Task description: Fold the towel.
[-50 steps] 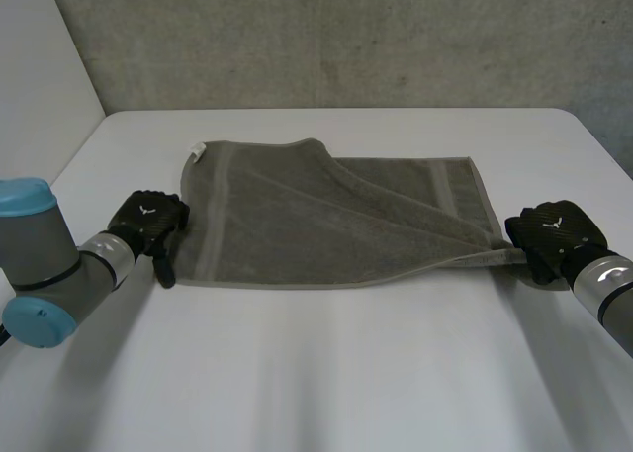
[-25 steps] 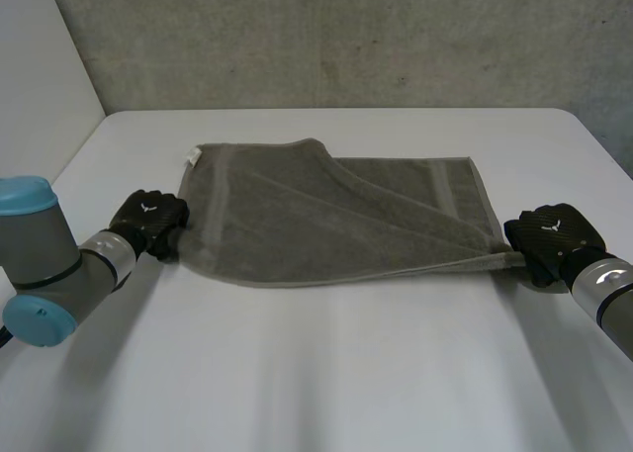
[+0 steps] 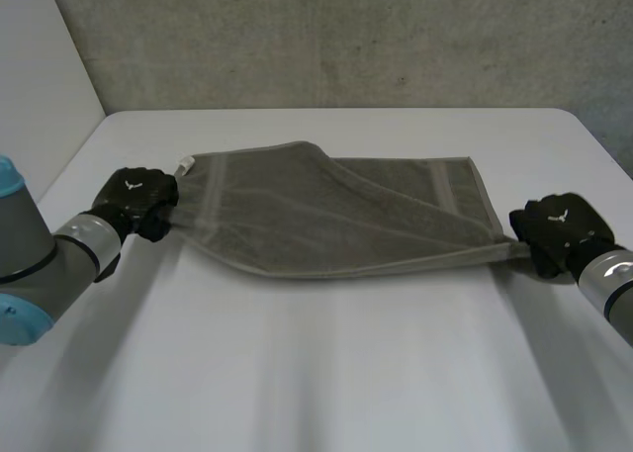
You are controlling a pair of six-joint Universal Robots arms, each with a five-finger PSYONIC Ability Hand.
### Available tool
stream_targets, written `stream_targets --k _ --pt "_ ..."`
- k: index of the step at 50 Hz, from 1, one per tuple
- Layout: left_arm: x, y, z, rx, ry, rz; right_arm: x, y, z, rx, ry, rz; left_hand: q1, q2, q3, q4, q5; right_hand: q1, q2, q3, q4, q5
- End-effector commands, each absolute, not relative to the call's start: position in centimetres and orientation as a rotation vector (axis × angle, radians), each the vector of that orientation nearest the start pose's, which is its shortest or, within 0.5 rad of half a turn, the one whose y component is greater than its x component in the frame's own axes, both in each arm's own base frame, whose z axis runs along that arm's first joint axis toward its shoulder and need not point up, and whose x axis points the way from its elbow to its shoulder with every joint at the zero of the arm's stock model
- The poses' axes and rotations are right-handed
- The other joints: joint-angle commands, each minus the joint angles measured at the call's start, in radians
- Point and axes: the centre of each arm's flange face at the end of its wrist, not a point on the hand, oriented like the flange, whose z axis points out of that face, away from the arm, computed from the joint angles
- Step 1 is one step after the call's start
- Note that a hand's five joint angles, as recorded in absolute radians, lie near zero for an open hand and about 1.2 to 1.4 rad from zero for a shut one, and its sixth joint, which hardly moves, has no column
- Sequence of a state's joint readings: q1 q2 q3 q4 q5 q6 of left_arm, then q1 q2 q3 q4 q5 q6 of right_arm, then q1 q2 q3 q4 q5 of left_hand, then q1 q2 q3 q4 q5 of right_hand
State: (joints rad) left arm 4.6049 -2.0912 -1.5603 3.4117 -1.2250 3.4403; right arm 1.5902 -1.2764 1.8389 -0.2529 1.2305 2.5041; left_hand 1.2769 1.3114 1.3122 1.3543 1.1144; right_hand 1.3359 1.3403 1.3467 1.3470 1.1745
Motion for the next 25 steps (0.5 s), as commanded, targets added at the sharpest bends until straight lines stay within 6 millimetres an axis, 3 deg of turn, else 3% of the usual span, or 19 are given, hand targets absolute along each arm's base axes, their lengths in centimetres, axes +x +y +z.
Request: stream_targets --k 1,6,9,19,25 --pt "-19.3 -34.0 17.9 0.851 2.399 -2.085 16.8 -29.7 20.3 -1.141 2.269 -2.048 0.119 0.085 0.084 0.042 0.107 0.060 0.056 0.050 0.049 0.047" --pt "-18.1 -32.2 20.1 0.862 2.386 -2.116 16.7 -28.0 23.2 -1.155 2.274 -2.006 0.119 0.085 0.084 0.042 0.107 0.060 0.056 0.050 0.049 0.047" --pt "-17.4 -31.5 20.4 0.850 2.409 -2.103 16.6 -27.2 24.2 -1.190 2.288 -1.981 0.119 0.085 0.084 0.042 0.107 0.060 0.056 0.050 0.049 0.047" --pt "-16.0 -27.9 19.4 0.848 2.633 -1.975 16.4 -24.1 24.9 -1.576 2.327 -1.829 0.119 0.085 0.084 0.042 0.107 0.060 0.056 0.050 0.049 0.047" --pt "-14.6 -27.1 20.1 0.794 2.684 -1.962 15.6 -23.6 24.9 -1.744 2.348 -1.748 0.119 0.085 0.084 0.042 0.107 0.060 0.056 0.050 0.049 0.047"
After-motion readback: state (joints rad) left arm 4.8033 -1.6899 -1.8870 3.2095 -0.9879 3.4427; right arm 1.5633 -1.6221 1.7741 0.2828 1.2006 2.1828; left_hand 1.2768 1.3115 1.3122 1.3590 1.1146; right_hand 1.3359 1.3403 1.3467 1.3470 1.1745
